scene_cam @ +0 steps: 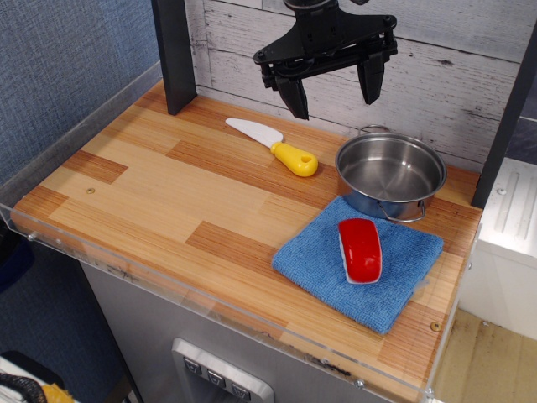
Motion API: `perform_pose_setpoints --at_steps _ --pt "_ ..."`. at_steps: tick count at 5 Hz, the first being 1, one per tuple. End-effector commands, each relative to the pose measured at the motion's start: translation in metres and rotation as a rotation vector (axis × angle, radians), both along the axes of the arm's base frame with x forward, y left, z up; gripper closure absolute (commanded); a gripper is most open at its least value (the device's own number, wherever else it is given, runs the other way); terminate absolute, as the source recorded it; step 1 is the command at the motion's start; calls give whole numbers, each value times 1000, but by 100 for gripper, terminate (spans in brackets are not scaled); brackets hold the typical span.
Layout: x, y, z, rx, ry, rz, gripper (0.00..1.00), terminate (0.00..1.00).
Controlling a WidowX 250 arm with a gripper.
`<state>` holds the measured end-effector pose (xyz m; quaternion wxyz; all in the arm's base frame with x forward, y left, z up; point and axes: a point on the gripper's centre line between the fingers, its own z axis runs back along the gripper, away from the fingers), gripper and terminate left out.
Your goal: Move the yellow knife to the near left corner.
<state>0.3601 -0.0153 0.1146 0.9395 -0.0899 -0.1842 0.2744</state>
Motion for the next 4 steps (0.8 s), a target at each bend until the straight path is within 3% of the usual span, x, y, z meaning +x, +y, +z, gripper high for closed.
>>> perform_pose_setpoints --at_steps 1,3,4 --pt "0 0 0 0 0 0 0 0" --pt "-5 10 -13 -63 48 307 0 0" --pt "-2 17 -18 -69 64 385 0 0"
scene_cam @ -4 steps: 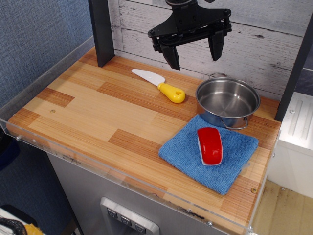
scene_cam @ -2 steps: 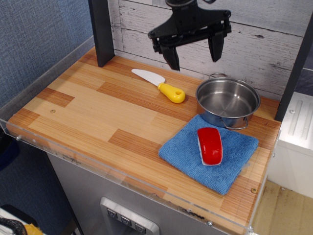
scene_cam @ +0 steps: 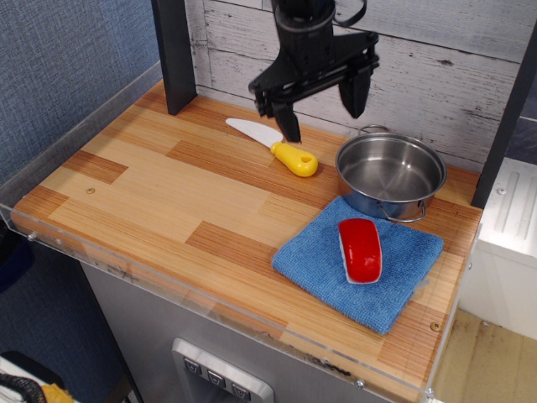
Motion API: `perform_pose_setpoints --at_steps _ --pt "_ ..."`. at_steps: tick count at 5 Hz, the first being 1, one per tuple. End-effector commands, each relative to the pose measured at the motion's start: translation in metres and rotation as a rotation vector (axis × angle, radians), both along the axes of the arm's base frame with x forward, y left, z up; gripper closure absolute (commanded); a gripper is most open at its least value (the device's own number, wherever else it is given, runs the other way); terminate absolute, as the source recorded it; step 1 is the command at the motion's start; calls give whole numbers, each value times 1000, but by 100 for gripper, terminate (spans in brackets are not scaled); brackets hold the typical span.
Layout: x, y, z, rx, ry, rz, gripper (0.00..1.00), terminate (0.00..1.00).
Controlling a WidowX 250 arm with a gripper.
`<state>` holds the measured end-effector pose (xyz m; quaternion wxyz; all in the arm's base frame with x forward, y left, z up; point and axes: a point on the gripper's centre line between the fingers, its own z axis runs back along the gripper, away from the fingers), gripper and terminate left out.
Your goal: Move the yellow knife to the near left corner.
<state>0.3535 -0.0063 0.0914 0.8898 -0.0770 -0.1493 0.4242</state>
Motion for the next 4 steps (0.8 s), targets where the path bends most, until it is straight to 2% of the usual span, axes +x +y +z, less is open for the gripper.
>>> perform_pose_setpoints --at_steps 1,2,4 --pt "6 14 -1 1 -5 187 0 0" --pt "8 22 -5 -6 -6 322 0 0" --pt "27 38 -22 -18 21 429 0 0"
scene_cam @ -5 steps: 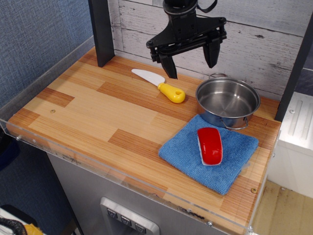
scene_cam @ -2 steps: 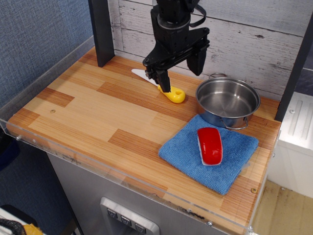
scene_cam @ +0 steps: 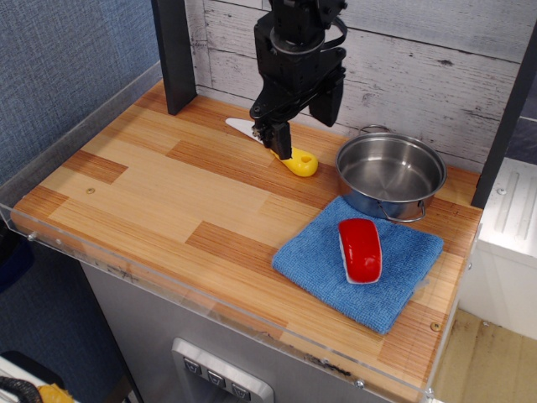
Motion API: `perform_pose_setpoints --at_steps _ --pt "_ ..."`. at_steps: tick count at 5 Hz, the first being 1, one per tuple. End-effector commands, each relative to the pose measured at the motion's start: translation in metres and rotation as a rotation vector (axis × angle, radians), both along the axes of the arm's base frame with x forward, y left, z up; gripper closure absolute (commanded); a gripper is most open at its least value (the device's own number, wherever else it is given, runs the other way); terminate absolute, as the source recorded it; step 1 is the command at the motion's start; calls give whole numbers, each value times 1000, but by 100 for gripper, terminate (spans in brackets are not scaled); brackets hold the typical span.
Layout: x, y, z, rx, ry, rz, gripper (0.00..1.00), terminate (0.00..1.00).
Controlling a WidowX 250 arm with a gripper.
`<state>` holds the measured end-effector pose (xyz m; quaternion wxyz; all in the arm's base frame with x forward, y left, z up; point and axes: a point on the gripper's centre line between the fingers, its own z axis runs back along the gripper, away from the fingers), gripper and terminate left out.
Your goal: Move the yellow knife to the near left corner.
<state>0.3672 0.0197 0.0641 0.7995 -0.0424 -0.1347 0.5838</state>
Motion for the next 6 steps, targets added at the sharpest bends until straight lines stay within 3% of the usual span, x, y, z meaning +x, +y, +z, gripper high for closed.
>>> perform_pose_setpoints --at_steps 1,4,5,6 --pt "25 21 -7 6 -7 73 0 0" --pt "30 15 -35 8 59 55 0 0" --pt "32 11 -40 12 79 20 100 0" --pt "32 11 -40 21 90 2 100 0"
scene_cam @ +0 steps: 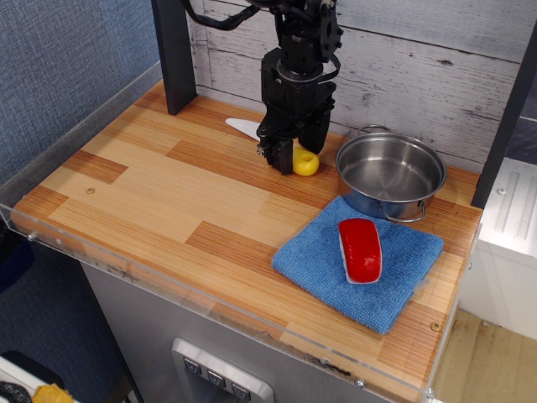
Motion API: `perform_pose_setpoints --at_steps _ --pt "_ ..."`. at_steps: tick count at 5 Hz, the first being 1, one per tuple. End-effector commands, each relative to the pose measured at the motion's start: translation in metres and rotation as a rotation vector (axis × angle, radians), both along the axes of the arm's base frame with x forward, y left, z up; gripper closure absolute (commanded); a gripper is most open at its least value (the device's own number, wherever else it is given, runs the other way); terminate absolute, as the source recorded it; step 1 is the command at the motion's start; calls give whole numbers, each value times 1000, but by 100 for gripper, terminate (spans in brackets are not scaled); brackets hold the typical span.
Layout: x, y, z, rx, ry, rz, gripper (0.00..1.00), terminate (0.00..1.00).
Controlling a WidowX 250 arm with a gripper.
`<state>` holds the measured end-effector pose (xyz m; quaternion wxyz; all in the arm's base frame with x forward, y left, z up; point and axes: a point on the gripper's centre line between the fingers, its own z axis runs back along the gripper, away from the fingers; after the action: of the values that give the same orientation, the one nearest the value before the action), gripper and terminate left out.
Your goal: Move the yellow knife to the near left corner.
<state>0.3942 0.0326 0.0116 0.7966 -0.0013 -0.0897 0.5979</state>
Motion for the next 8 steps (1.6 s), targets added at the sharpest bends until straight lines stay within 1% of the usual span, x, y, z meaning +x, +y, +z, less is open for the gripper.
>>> perform_pose_setpoints --at_steps 1,2,3,4,5,6,7,8 --pt "2 -1 14 -3 -32 -45 100 0" --pt "1 -1 18 -9 -38 -59 100 0" --pt "1 -3 32 -18 -65 -82 100 0" --pt "-5 -4 55 -27 -99 -123 100 0" --pt "-24 0 78 -31 -137 -130 100 0" --pt "-52 13 94 -42 -143 -156 100 0" --pt "-90 39 103 -22 -146 -202 100 0" --pt "-122 65 114 22 -158 -210 100 0"
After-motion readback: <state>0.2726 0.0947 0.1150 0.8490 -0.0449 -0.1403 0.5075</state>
